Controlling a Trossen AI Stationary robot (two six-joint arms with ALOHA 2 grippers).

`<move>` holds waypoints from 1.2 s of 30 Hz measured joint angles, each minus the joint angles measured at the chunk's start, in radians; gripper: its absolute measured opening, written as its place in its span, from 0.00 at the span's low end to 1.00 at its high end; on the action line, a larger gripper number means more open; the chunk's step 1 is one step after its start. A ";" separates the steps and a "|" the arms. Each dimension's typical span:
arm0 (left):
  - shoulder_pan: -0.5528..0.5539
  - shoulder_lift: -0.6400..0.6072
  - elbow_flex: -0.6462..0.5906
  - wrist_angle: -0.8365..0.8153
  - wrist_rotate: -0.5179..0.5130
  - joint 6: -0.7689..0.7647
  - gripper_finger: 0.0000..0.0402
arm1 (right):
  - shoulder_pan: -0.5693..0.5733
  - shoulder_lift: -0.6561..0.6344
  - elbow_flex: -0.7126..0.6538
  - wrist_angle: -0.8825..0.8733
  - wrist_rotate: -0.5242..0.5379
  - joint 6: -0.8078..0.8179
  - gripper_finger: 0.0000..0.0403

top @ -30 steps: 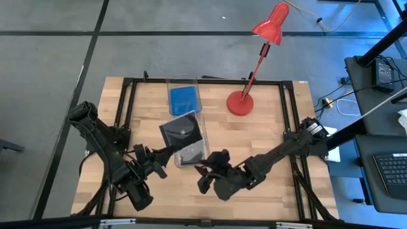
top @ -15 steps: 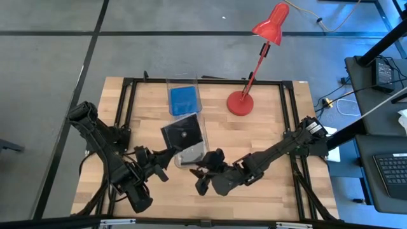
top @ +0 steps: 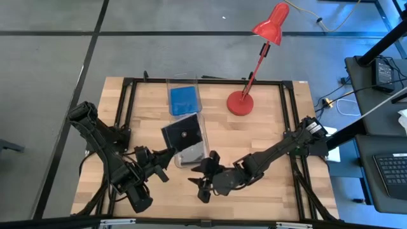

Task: Pick & place jewel cases by type
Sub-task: Put the black cd case into the bottom transparent bin

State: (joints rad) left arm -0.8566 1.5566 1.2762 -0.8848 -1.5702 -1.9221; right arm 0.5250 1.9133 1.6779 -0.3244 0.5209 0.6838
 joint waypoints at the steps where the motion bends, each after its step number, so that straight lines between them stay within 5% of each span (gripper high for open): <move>1: 0.000 0.000 0.000 0.000 0.000 0.006 0.12 | -0.001 0.000 0.000 0.000 0.000 0.000 0.46; 10: 0.000 0.000 0.000 0.000 0.000 0.025 0.12 | -0.002 0.000 0.000 0.045 0.001 0.028 0.69; 15: 0.000 0.000 0.000 0.000 -0.001 0.025 0.12 | 0.005 0.001 0.000 0.117 -0.025 0.260 0.78; 20: -0.001 0.000 0.000 -0.001 -0.001 0.025 0.10 | 0.094 -0.009 -0.003 0.065 0.298 0.408 0.78; 27: -0.002 0.000 0.000 0.002 -0.002 0.024 0.09 | 0.199 -0.043 -0.108 -0.061 0.636 0.933 0.78; 31: -0.002 0.000 0.000 0.010 -0.002 0.025 0.09 | 0.227 -0.044 -0.273 0.142 0.788 1.191 0.78; 36: -0.008 0.000 0.000 0.015 -0.002 0.025 0.09 | 0.216 -0.027 -0.496 0.637 0.895 1.190 0.77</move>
State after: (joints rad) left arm -0.8642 1.5562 1.2762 -0.8694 -1.5719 -1.8973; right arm 0.7407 1.8860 1.1822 0.3123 1.4156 1.8738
